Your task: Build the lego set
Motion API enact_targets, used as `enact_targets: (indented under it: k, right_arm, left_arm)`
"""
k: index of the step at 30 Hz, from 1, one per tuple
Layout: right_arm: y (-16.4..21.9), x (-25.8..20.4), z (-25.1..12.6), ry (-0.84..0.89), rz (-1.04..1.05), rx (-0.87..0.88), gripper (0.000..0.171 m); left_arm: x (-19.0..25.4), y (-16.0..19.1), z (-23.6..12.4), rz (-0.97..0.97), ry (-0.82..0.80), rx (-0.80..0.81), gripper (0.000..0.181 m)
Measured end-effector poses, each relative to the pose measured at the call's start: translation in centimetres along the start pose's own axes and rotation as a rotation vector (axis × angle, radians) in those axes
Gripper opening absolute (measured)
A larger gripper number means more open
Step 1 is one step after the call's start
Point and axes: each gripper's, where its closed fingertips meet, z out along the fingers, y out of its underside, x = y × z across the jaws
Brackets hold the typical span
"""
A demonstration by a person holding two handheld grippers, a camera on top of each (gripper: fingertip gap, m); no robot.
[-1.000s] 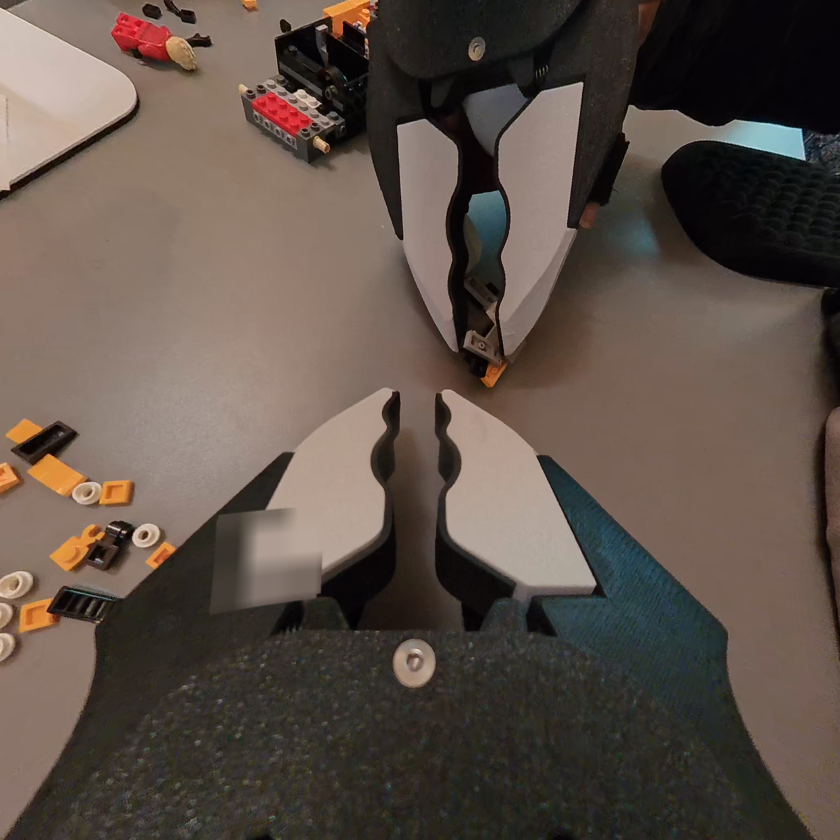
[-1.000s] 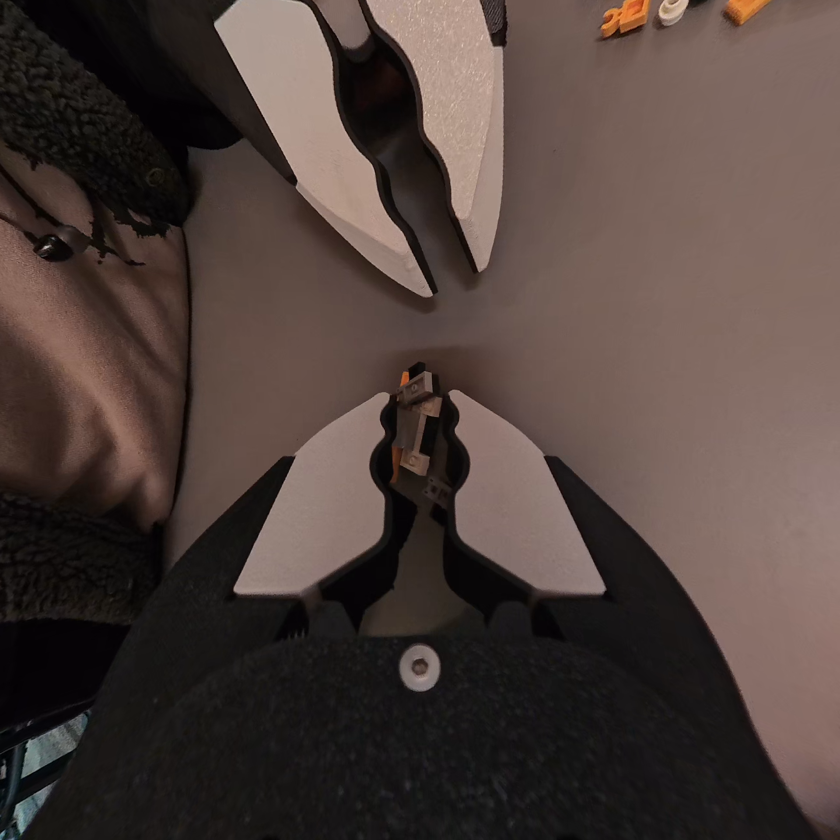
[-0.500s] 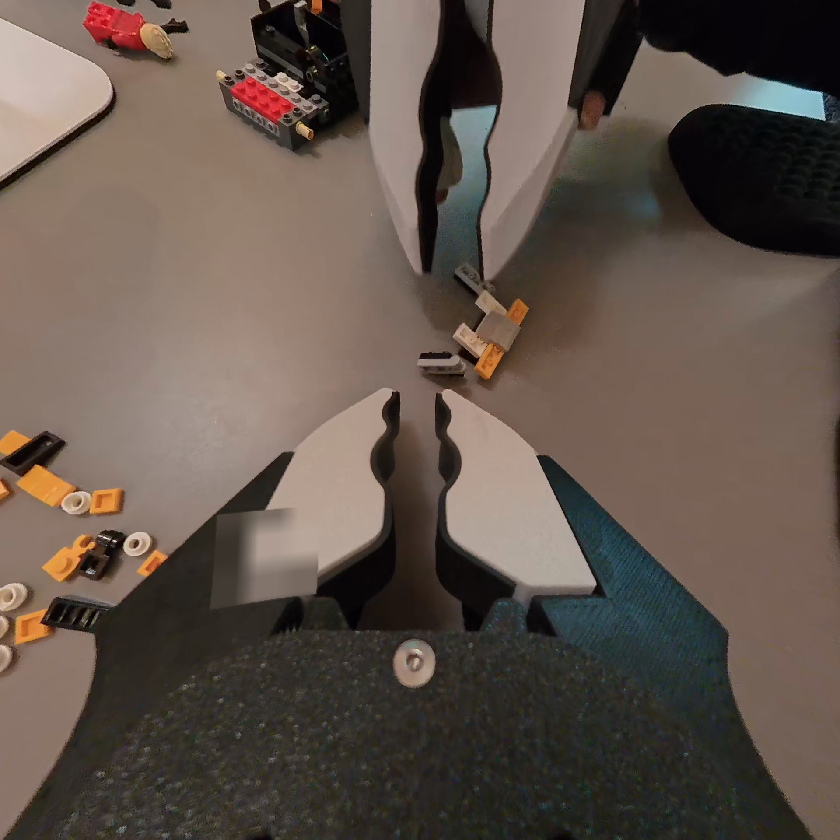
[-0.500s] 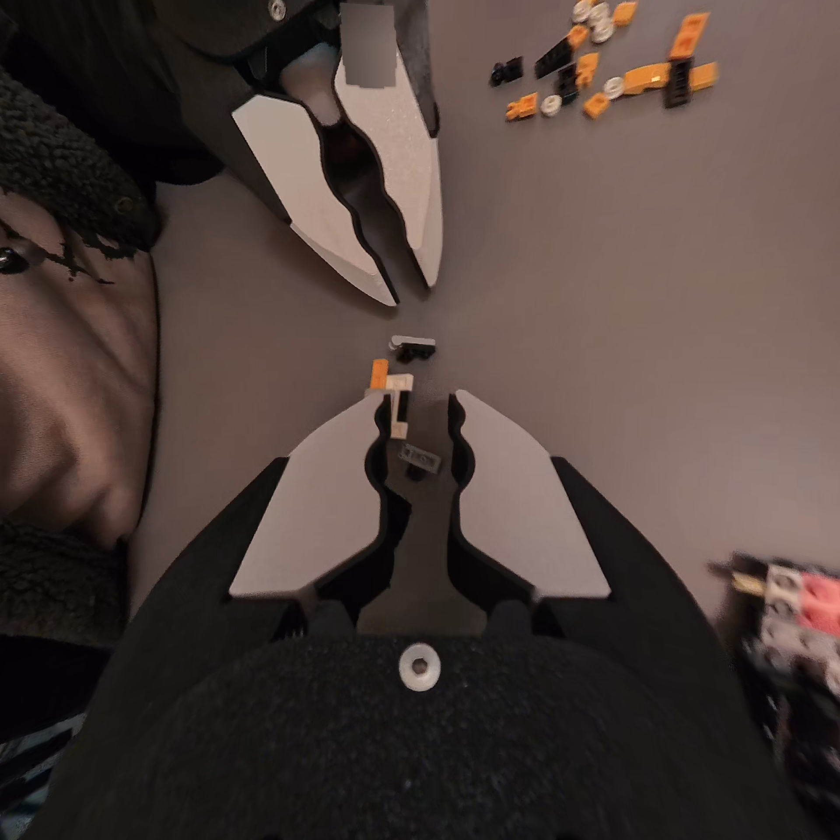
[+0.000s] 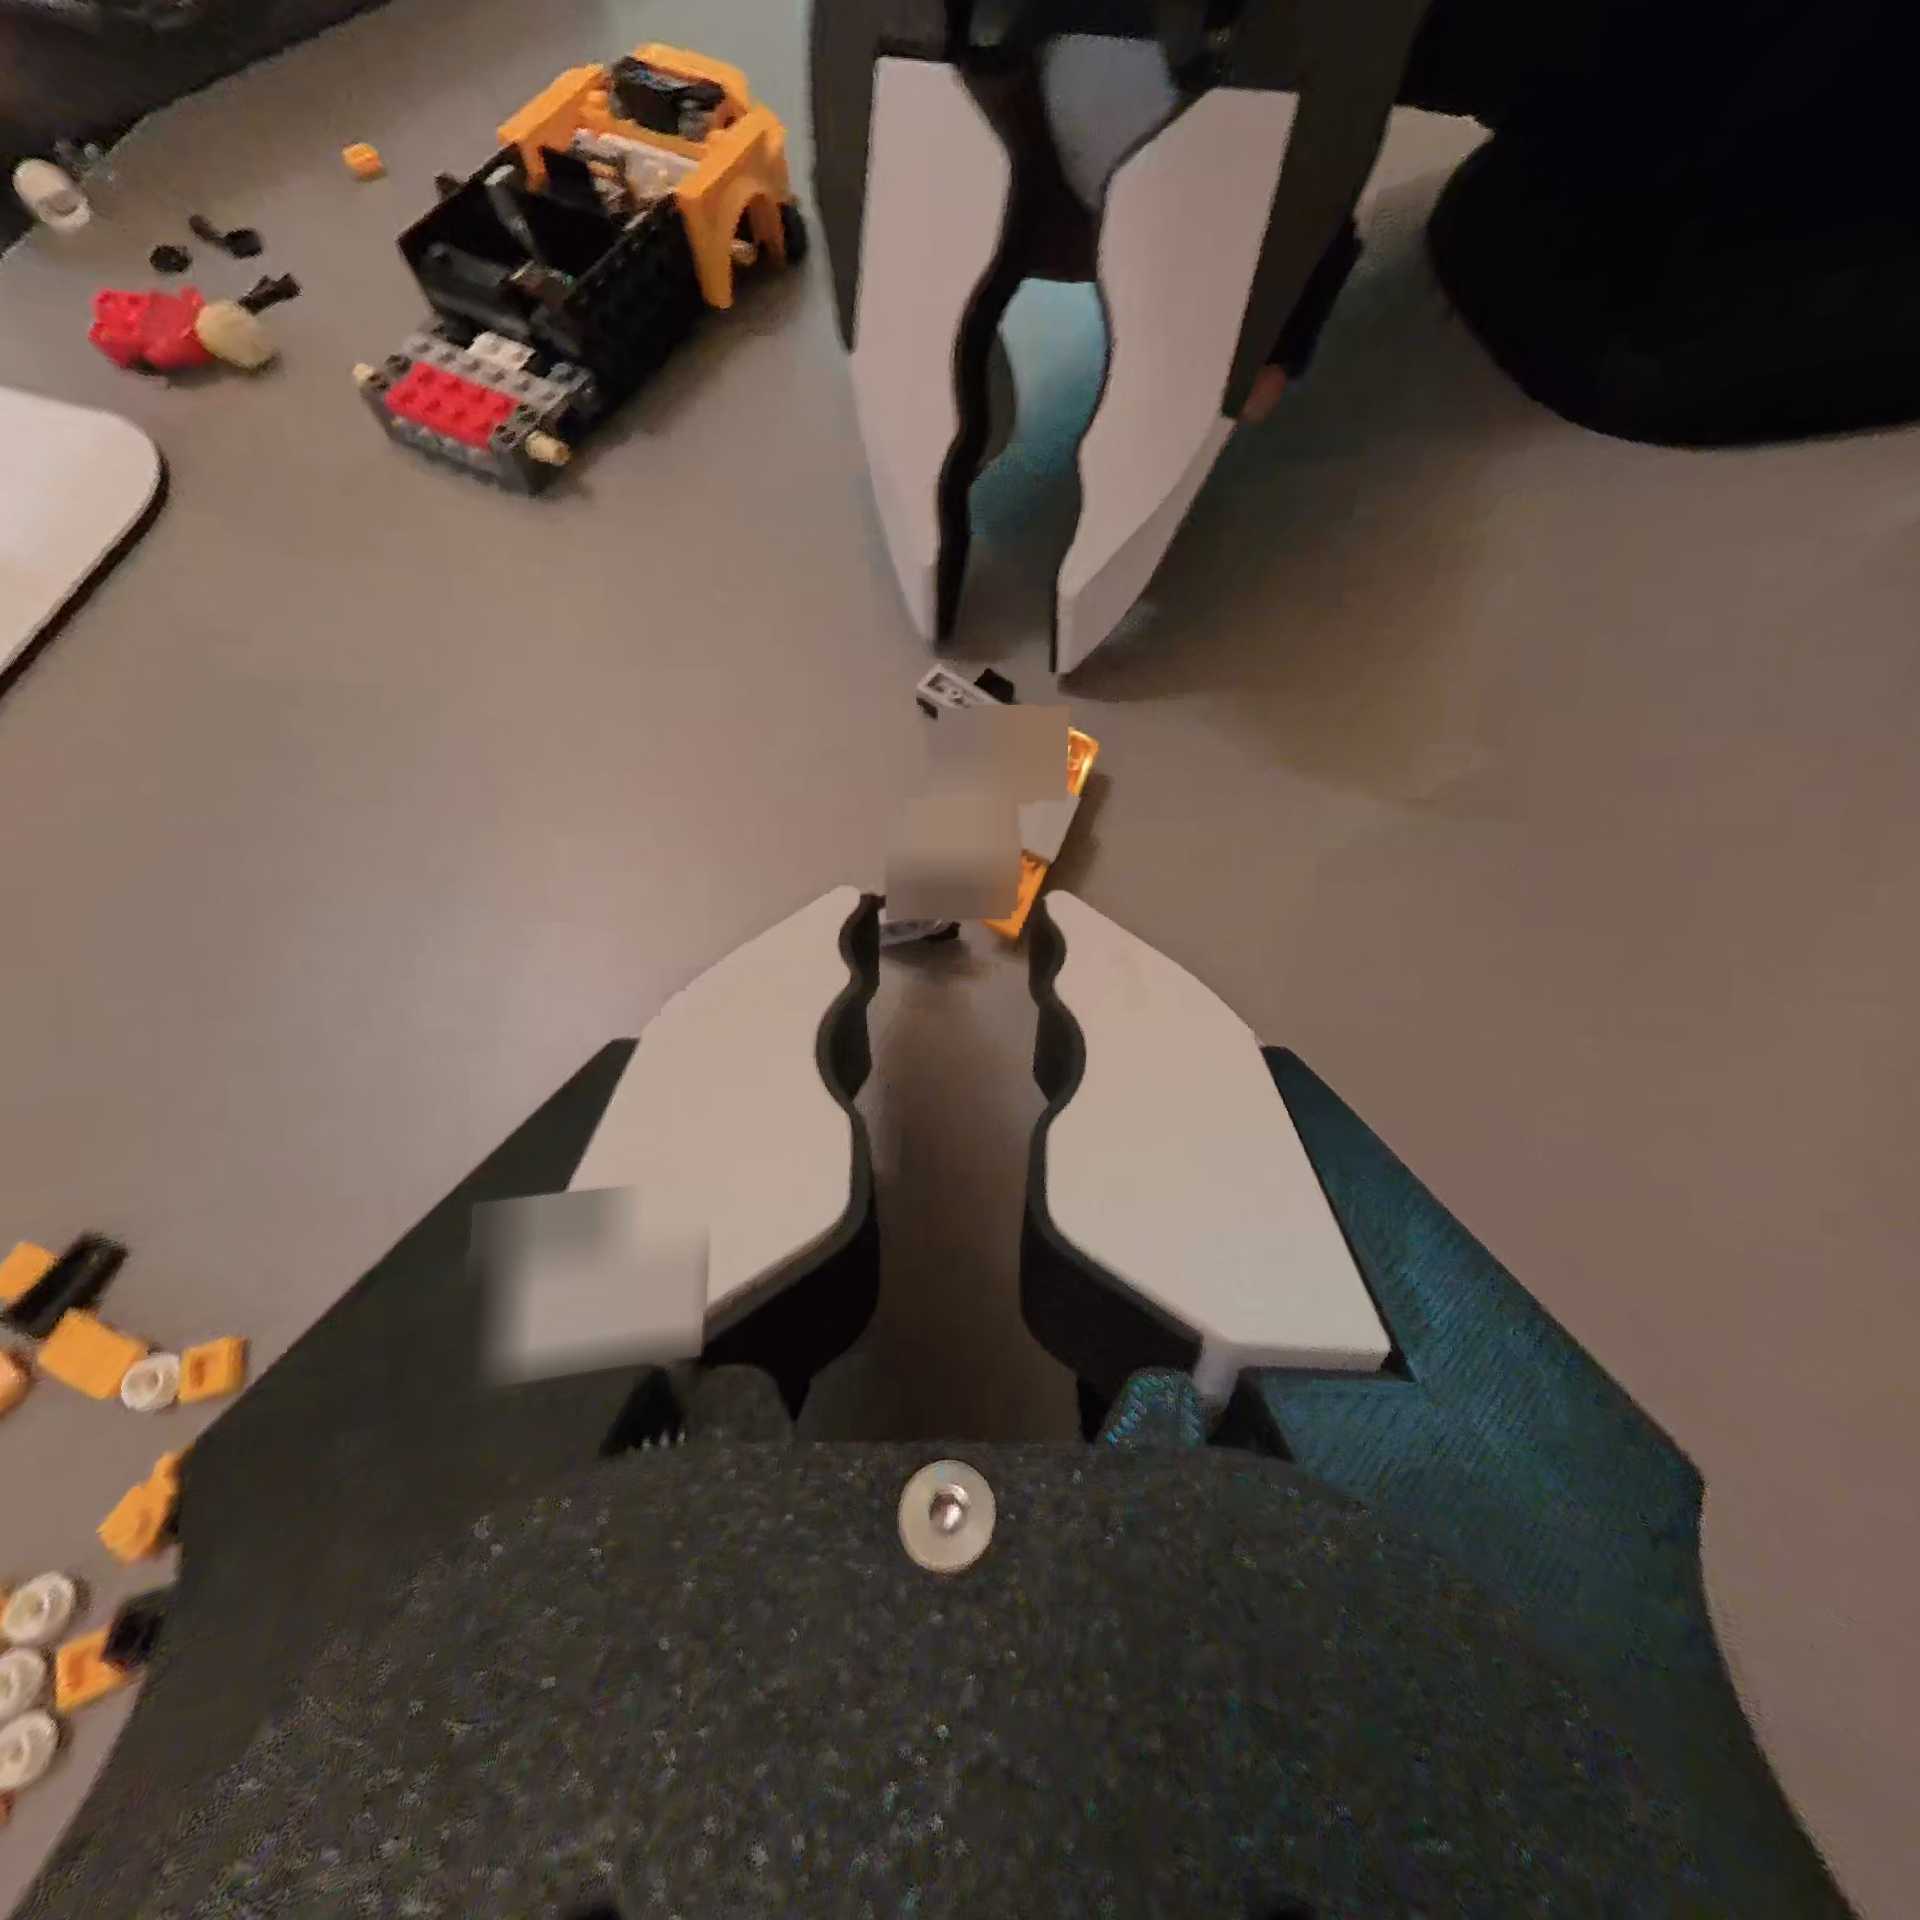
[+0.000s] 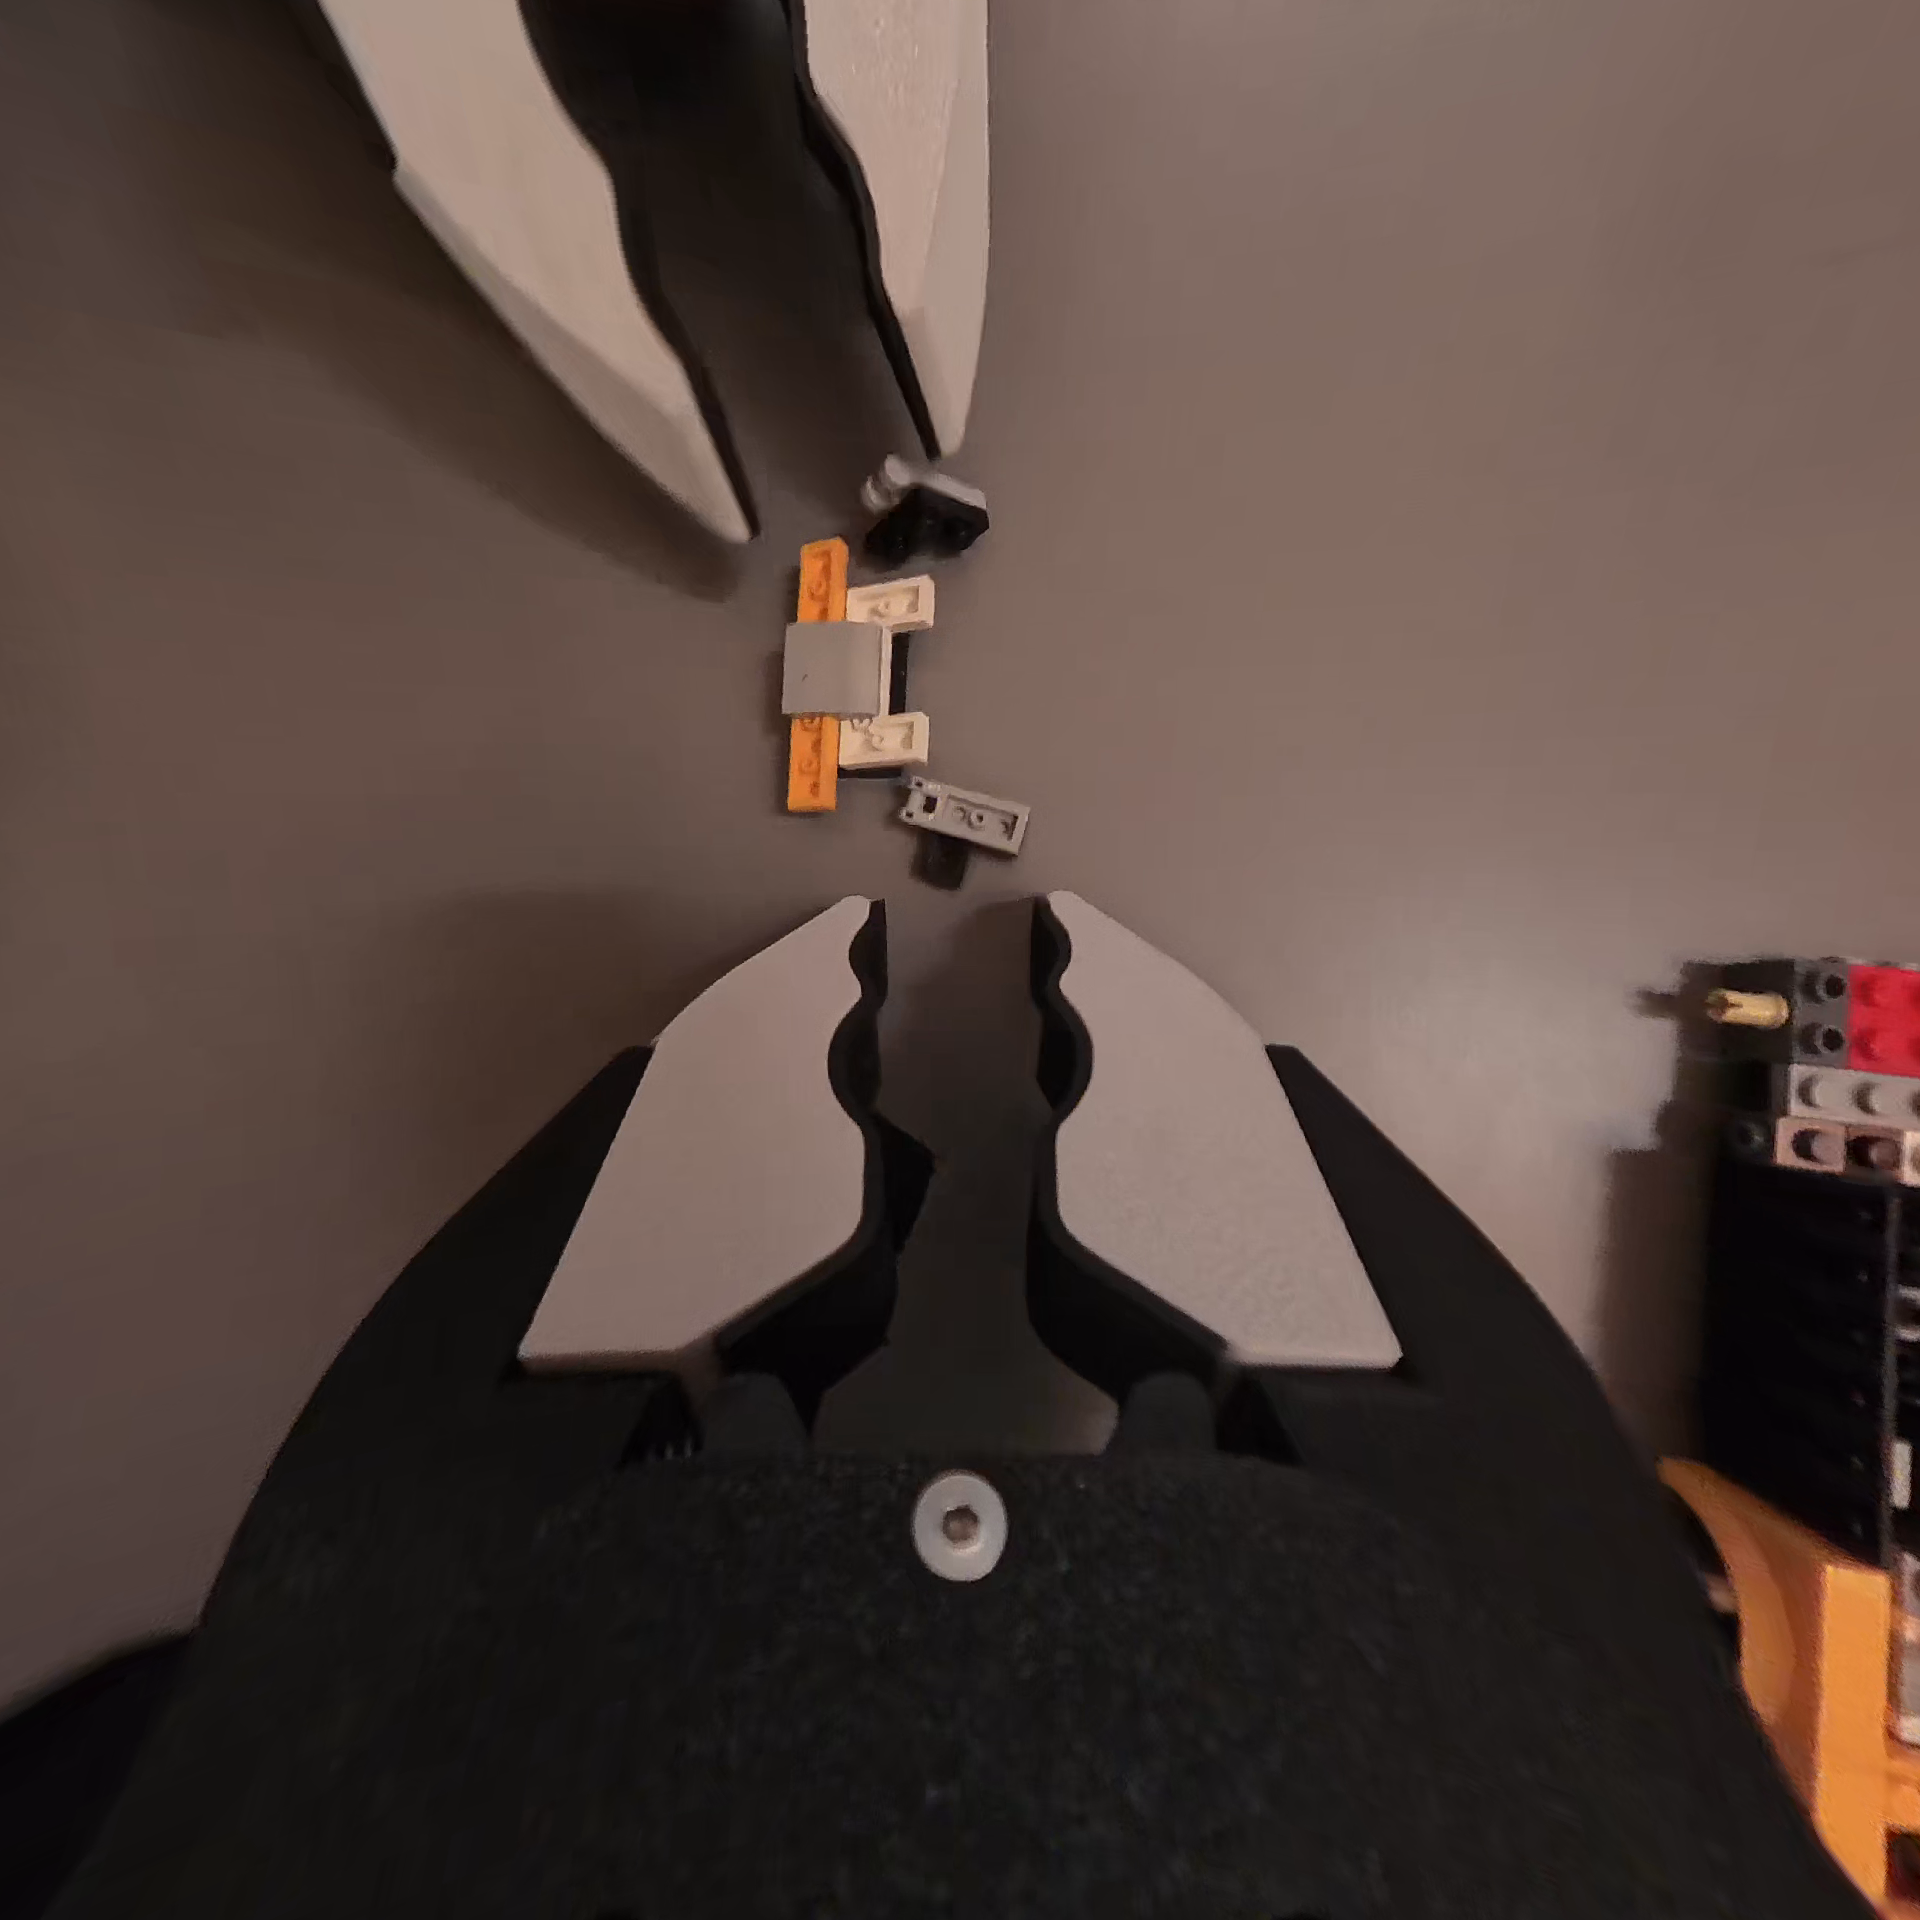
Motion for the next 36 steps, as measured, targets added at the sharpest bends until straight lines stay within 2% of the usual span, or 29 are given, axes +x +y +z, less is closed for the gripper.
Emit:
enact_targets:
  k: [1,8,11,15,21,29,36]
  right_arm:
    - [-0.2,0.0,0.1,-0.004,-0.005,0.006,0.028]
    - [-1.1,0.1,0.8,-0.016,-0.038,0.004,0.029]
    - [-1.1,0.1,0.8,-0.009,-0.05,0.018,0.019]
    - [-1.0,0.0,0.8,-0.028,-0.057,0.044,0.019]
    - [-1.8,-0.2,0.1,-0.053,-0.066,0.126,0.019]
    - [-2.6,-0.3,0.1,-0.043,-0.071,0.148,0.019]
    - [-3.3,-1.1,-0.4,-0.059,-0.084,0.158,0.019]
  left_arm:
    - [0.2,-0.1,0.3,0.038,-0.003,-0.019,0.03]
    - [1.4,-0.4,3.1,0.214,0.055,-0.153,0.046]
    - [1.4,-0.6,3.6,0.211,0.083,-0.175,0.04]
    - [1.7,-0.4,3.5,0.171,0.124,-0.162,0.029]
    - [1.3,0.0,3.1,0.178,0.112,-0.168,0.032]
    - [1.0,0.4,2.5,0.172,0.111,-0.2,0.018]
    - [1.8,-0.2,2.6,0.275,0.106,-0.167,0.017]
